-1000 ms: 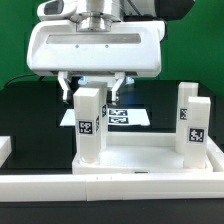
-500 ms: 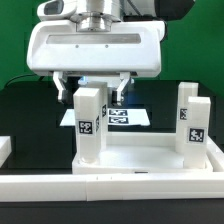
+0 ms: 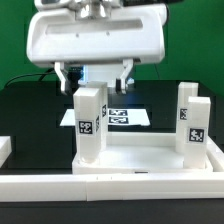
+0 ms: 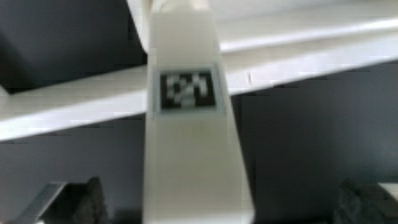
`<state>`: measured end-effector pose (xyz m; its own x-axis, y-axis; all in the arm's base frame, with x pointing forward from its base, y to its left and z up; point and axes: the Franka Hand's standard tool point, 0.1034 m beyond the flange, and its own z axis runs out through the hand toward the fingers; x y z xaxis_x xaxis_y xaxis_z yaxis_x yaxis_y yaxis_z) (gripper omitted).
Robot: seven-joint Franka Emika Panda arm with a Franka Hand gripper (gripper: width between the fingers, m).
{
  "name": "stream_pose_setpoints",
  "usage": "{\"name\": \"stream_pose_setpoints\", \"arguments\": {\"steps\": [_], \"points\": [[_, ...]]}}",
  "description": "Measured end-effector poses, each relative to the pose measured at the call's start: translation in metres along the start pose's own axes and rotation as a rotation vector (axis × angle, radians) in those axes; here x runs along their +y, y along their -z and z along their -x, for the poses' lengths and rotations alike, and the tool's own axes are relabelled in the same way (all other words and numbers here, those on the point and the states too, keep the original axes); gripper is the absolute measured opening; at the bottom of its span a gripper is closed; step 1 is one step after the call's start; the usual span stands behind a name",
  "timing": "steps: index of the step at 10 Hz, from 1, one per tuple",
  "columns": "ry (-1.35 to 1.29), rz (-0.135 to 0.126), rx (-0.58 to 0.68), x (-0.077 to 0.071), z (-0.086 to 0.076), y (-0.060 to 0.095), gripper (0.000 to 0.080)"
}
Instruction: Assemble desk
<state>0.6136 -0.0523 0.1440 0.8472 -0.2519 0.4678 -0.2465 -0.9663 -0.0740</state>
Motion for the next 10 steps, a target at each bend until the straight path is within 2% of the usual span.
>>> {"name": "stream_pose_setpoints", "arguments": {"steps": [1,2,3,5,7,8,10], "points": [[-0.017,-0.038,-0.06,-0.005,-0.002,0.006,0.0649],[-0.033,-0.057,-0.079,-0.009,-0.007,0.011,0.0649],[-0.058,-0.089,-0.204,-0.014,0.001,0.008,0.0649],[-0.068,-0.098,-0.361,-0.001,0.002,-0.003,0.0649],[-0.05,-0.108,-0.515,0.01,0.006,-0.003,0.0649],[-0.051,-0.113,-0.553,0.013,0.003,-0.004,0.0649],[-0.039,-0.116,-0.574,0.007,0.005,-0.005,0.0649]]}}
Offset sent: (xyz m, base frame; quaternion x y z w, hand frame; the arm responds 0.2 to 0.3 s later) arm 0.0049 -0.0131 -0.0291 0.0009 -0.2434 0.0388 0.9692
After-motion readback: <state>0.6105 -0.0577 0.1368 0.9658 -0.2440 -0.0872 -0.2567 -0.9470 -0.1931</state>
